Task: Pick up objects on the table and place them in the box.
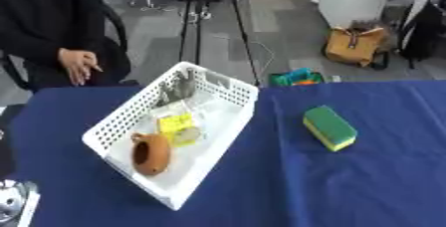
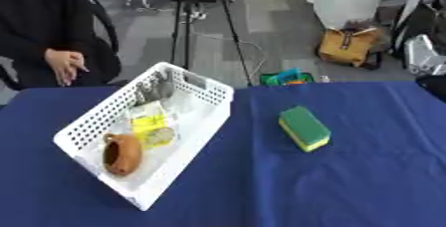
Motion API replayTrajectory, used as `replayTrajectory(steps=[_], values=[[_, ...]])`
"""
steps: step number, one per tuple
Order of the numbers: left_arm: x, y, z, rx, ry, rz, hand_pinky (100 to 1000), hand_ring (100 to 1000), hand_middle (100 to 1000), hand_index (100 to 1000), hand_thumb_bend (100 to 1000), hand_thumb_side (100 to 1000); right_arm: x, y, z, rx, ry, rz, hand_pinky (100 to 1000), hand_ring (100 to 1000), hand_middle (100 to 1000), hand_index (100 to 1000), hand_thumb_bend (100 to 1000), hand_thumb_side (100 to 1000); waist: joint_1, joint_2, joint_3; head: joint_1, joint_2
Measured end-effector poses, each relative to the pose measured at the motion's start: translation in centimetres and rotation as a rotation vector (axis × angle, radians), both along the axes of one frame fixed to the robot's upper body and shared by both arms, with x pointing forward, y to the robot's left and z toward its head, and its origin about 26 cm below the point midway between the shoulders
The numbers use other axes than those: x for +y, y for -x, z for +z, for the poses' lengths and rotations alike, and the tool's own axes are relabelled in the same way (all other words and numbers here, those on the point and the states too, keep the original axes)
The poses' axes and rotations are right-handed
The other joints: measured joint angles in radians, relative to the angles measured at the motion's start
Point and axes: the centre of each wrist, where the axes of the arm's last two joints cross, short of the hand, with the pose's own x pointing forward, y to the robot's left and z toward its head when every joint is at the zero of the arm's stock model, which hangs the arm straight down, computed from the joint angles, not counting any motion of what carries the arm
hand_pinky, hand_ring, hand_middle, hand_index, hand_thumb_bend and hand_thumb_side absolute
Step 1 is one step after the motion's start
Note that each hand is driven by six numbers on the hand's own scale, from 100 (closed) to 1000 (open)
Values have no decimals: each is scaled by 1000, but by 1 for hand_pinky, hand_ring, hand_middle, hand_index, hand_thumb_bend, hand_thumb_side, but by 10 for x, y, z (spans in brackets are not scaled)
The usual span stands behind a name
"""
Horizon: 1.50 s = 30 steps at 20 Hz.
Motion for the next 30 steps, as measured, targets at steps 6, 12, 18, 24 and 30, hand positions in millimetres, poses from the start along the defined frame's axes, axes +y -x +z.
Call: replayTrajectory(steps=[6, 12, 18, 24, 30], values=[[-1, 0, -1, 14, -8, -8, 779, 693, 825, 805, 100, 1000, 21, 2, 32, 148, 92, -62, 867, 881, 884, 991, 100, 797, 2, -7, 6, -13, 0], [-3, 0, -2, 24, -12, -22, 778, 693, 825, 804, 100, 1000, 34, -14, 41, 294, 201, -82, 903, 913, 902, 999, 100, 828, 1, -14, 13, -24, 1], [-4, 0, -2, 30, -18, -33, 777, 693, 825, 803, 100, 1000, 35, -47, 39, 448, 353, -81, 910, 925, 903, 1000, 100, 871, -7, -18, 16, -32, 9], [-6, 0, -3, 37, -22, -43, 776, 692, 825, 801, 100, 1000, 24, -78, 23, 577, 391, -120, 880, 916, 896, 1000, 100, 901, -8, -23, 19, -38, 10], [-6, 0, -3, 38, -20, -46, 775, 691, 827, 799, 100, 1000, 20, -94, -1, 624, 347, -162, 869, 915, 900, 1000, 100, 927, -8, -23, 19, -38, 9]])
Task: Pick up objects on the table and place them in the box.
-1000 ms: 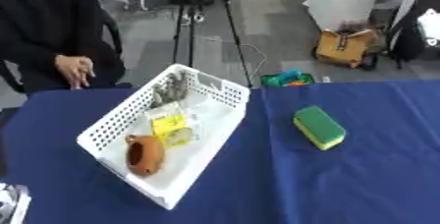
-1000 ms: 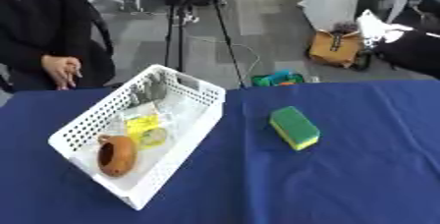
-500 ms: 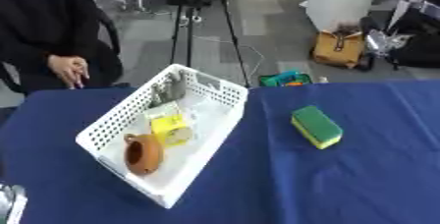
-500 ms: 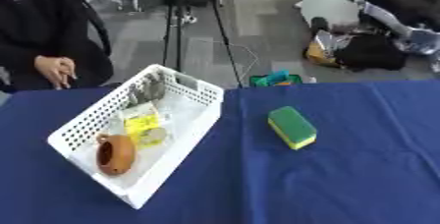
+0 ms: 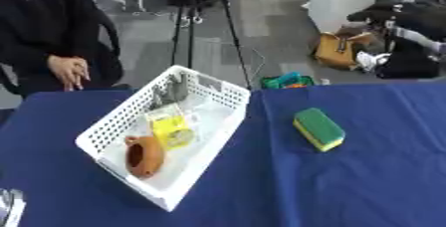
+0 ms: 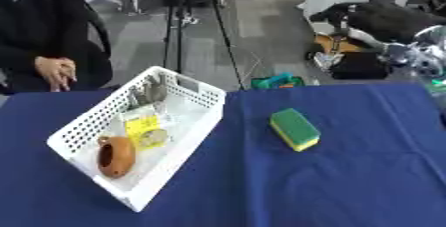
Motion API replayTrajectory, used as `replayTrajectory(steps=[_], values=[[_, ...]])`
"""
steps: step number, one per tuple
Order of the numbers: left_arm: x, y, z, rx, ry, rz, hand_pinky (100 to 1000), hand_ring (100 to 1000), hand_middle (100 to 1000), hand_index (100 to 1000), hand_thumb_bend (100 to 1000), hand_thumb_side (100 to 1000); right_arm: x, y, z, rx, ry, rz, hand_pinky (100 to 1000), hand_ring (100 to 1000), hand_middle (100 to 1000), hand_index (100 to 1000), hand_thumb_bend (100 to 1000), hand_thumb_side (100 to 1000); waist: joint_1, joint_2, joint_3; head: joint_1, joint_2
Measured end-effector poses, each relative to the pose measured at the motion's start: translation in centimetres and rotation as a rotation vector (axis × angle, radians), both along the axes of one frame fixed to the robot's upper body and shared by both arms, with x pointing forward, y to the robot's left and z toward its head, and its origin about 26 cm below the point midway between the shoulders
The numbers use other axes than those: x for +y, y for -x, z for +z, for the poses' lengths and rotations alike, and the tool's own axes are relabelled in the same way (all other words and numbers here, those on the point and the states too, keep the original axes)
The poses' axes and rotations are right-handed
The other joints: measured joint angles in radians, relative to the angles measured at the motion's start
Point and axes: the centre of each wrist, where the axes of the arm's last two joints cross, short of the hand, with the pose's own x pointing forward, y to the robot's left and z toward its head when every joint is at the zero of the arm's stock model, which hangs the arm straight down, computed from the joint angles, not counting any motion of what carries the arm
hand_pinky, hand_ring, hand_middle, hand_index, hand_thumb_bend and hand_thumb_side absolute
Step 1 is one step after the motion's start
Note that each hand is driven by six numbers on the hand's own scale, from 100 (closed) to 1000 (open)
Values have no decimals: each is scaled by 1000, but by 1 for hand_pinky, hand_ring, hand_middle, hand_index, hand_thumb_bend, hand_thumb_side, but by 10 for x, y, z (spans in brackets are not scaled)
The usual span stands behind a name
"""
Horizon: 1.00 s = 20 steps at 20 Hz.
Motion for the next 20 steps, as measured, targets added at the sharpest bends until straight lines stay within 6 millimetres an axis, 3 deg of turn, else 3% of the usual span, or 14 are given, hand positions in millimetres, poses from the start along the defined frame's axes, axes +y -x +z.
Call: replayTrajectory(steps=[6, 12, 15, 20], values=[[0, 0, 0, 2, 2, 0, 773, 689, 829, 797, 100, 1000, 2, -3, -30, 20, -110, -56, 862, 915, 884, 990, 100, 995, 1, 8, -5, 3, -1], [0, 0, -1, 3, 3, 0, 772, 688, 831, 792, 100, 1000, 9, -3, -66, 75, -210, -99, 859, 913, 912, 1000, 100, 1000, 0, 16, -8, 24, -10], [0, 0, -1, 5, 4, 1, 772, 688, 831, 787, 100, 1000, 16, 0, -73, 79, -247, -109, 853, 908, 913, 1000, 100, 997, -2, 16, -9, 33, -14], [0, 0, -2, 6, 6, -1, 771, 687, 831, 781, 100, 1000, 31, 1, -92, 109, -346, -148, 849, 890, 883, 1000, 100, 831, -3, 19, -11, 49, -20]])
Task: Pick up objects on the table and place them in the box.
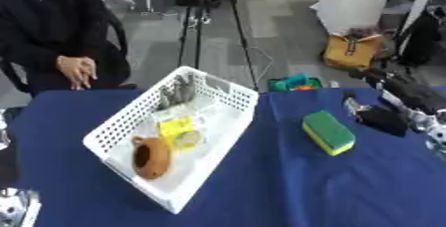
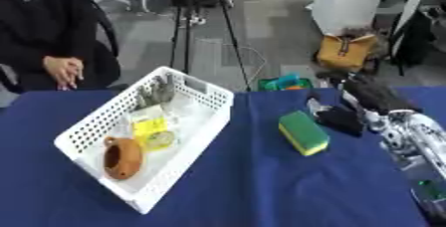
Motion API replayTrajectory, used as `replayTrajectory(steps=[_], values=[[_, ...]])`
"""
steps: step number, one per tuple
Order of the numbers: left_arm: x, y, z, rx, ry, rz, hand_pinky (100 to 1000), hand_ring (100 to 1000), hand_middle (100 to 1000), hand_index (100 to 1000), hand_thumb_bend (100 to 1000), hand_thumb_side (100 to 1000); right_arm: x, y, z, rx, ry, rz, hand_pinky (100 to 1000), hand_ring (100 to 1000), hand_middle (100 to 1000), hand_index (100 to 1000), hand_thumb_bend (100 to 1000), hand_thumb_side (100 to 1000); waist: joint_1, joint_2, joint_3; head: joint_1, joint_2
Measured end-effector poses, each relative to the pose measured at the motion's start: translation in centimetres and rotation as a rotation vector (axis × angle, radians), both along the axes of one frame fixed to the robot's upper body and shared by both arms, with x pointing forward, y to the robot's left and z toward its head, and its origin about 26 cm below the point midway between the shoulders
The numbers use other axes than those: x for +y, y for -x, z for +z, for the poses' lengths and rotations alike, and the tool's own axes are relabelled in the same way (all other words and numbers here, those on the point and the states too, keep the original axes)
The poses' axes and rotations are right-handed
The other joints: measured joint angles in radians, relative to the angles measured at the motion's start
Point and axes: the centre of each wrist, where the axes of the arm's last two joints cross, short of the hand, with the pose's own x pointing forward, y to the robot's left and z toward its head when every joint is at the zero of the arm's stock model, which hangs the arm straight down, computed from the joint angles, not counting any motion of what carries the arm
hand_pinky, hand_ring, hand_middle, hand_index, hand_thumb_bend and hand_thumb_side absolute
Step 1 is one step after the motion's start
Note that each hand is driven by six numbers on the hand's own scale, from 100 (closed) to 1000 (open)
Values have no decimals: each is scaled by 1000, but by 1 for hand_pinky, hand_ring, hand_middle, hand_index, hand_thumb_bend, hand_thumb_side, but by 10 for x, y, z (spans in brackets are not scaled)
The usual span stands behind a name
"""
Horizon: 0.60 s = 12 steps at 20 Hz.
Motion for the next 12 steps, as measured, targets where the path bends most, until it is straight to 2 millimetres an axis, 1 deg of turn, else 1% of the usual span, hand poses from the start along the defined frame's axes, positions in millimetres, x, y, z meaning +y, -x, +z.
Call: replayTrajectory(steps=[1, 2, 3, 4, 5, 8, 10, 11, 12], values=[[0, 0, 0, 1, 1, 0, 771, 687, 831, 781, 100, 1000, 3, 0, -2, 3, -23, -6, 856, 897, 890, 1000, 100, 828, 0, 1, 0, 2, 0], [0, 0, -1, 3, 1, 0, 771, 687, 831, 781, 100, 1000, 6, 0, -5, 5, -43, -11, 863, 901, 895, 1000, 100, 844, 0, 1, 0, 4, 0], [0, 0, -1, 3, 1, 0, 772, 688, 831, 780, 100, 1000, 8, 0, -7, 6, -62, -14, 888, 928, 914, 1000, 100, 923, 0, 1, -1, 5, 0], [0, 0, -1, 3, 2, 0, 772, 688, 831, 780, 100, 1000, 11, -1, -8, 6, -79, -15, 888, 928, 914, 1000, 100, 923, 1, 2, -1, 5, 0], [0, 0, -1, 3, 4, -1, 772, 689, 830, 779, 100, 1000, 13, -1, -11, 9, -94, -18, 891, 931, 914, 1000, 100, 953, 1, 2, -1, 6, 0], [-1, 0, -2, 4, 9, -3, 771, 688, 830, 779, 100, 998, 16, -3, -17, 22, -135, -29, 897, 939, 917, 1000, 100, 960, 3, 3, -1, 9, 0], [-1, 0, -2, 4, 9, -3, 771, 688, 830, 778, 100, 997, 17, -3, -21, 36, -159, -42, 897, 945, 926, 1000, 100, 943, 2, 3, -2, 12, 0], [-1, 0, -2, 4, 10, -3, 771, 688, 830, 778, 100, 994, 17, -3, -23, 45, -171, -52, 892, 947, 938, 1000, 106, 907, 2, 3, -3, 13, 0], [-1, 0, -2, 4, 10, -4, 771, 688, 830, 778, 100, 994, 18, -3, -25, 57, -183, -62, 892, 947, 938, 1000, 106, 907, 2, 3, -3, 14, 0]])
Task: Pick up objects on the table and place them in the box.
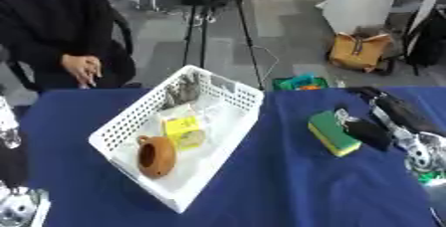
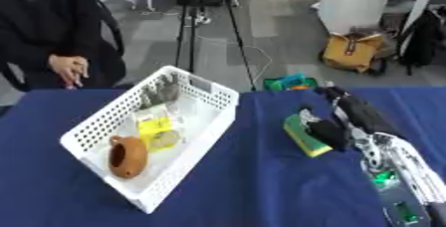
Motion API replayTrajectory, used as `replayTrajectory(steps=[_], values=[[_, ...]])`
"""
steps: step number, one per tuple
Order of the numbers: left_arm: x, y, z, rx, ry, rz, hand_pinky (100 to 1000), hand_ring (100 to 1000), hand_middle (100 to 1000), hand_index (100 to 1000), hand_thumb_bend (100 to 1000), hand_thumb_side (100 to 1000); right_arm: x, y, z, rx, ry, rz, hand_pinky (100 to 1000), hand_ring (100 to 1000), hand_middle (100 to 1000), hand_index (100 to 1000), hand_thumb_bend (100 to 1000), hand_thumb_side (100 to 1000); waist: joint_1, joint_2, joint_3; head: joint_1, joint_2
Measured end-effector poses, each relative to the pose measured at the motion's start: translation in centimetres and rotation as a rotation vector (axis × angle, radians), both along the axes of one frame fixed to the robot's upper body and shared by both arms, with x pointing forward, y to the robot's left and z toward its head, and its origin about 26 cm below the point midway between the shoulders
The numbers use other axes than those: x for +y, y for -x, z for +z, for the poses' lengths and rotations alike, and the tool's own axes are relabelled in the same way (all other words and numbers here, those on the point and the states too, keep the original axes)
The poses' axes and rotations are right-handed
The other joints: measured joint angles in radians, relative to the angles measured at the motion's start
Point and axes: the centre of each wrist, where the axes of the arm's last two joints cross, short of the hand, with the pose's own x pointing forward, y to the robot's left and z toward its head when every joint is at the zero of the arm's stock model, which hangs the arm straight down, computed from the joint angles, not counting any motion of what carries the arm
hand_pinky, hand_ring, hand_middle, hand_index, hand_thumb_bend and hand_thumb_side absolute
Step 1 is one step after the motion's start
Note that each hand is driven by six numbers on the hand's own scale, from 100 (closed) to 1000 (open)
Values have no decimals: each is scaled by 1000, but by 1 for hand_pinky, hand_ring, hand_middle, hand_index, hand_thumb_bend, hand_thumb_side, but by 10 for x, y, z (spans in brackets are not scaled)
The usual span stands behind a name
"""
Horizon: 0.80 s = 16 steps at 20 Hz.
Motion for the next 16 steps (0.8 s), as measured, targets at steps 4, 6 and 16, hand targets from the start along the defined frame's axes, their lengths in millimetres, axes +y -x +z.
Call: replayTrajectory(steps=[4, 6, 16], values=[[0, 0, 0, 0, 1, -1, 770, 689, 831, 776, 100, 993, 4, 0, -4, 45, -24, -27, 904, 963, 965, 1000, 142, 853, -2, 2, 0, 0, 0], [0, 0, 0, 1, 2, -2, 770, 689, 831, 776, 100, 992, 5, 1, -6, 64, -11, -33, 915, 975, 977, 1000, 147, 852, -3, 2, -1, 0, 0], [0, 0, 0, 3, 1, -1, 768, 692, 830, 775, 100, 988, 3, 5, -13, 115, 68, -9, 925, 992, 1000, 1000, 126, 931, -8, 4, -6, 0, 0]])
